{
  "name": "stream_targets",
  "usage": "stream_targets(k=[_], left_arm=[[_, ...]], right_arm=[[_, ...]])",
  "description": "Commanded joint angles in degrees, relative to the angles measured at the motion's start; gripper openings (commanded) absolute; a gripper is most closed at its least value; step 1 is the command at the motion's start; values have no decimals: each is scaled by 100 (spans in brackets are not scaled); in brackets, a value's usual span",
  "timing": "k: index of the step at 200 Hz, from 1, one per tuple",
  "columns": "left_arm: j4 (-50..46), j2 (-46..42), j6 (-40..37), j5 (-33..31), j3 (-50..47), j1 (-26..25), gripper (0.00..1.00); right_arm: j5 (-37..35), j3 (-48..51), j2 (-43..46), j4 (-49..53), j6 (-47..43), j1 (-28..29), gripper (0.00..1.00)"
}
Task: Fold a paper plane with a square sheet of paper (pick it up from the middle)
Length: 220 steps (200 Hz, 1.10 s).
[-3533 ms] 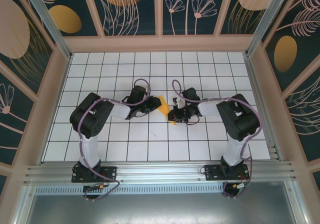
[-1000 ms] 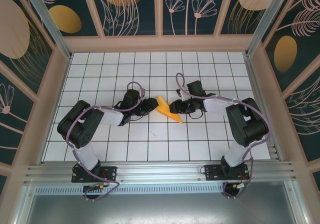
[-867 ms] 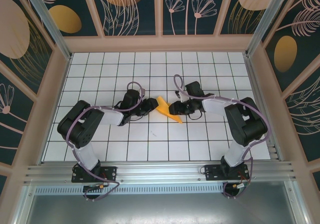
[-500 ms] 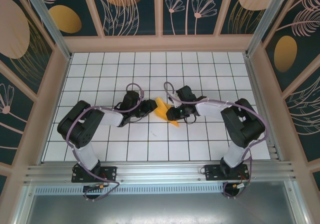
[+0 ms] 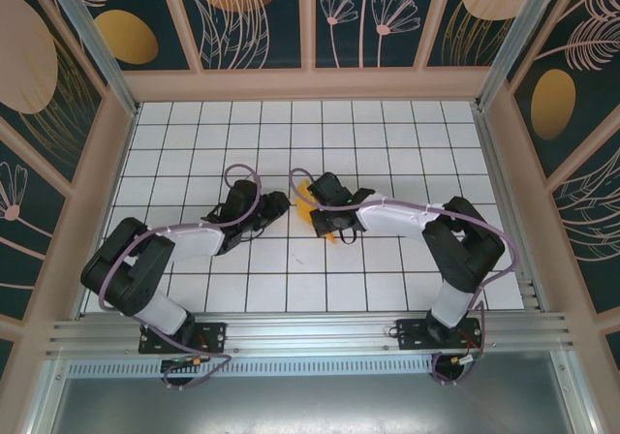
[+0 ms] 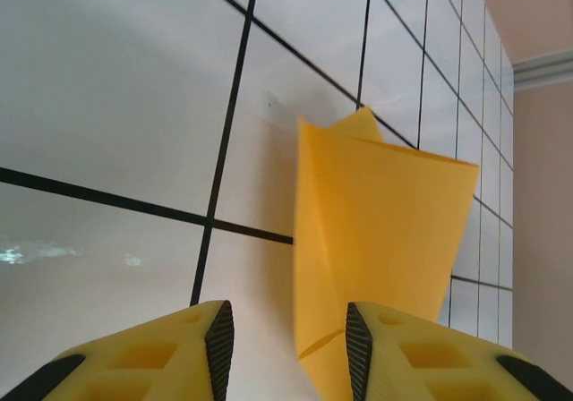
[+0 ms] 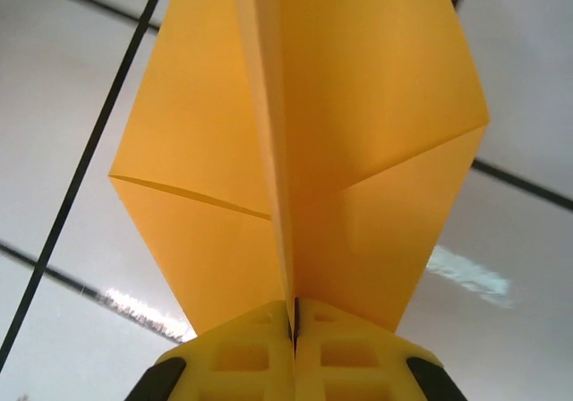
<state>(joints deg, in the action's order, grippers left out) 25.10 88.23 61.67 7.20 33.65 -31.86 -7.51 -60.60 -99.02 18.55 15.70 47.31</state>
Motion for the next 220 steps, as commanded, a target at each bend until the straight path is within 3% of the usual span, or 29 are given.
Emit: stream_targets(k=[1,48,128,174,220], left_arm=[[-529,-322,-205,-561,-41,-14,42],[-761,-400,-375,-491,108,-14,42],[-729,-352,-419,-398,89,-7,43],[-665,-232,-436,-329,102,-14,43],[-621,-183,-428,-272,85,-14,45]], right_arm=[[-1145,-333,236,626,687,-56,1],[-170,-376,-248,361,1404,-555,5],[-67,-784,-979,535,1356,-583,29],[50,-945,-1477,718,1287,-550,29],[-574,-1234,-1874,1233,979,-282,16]])
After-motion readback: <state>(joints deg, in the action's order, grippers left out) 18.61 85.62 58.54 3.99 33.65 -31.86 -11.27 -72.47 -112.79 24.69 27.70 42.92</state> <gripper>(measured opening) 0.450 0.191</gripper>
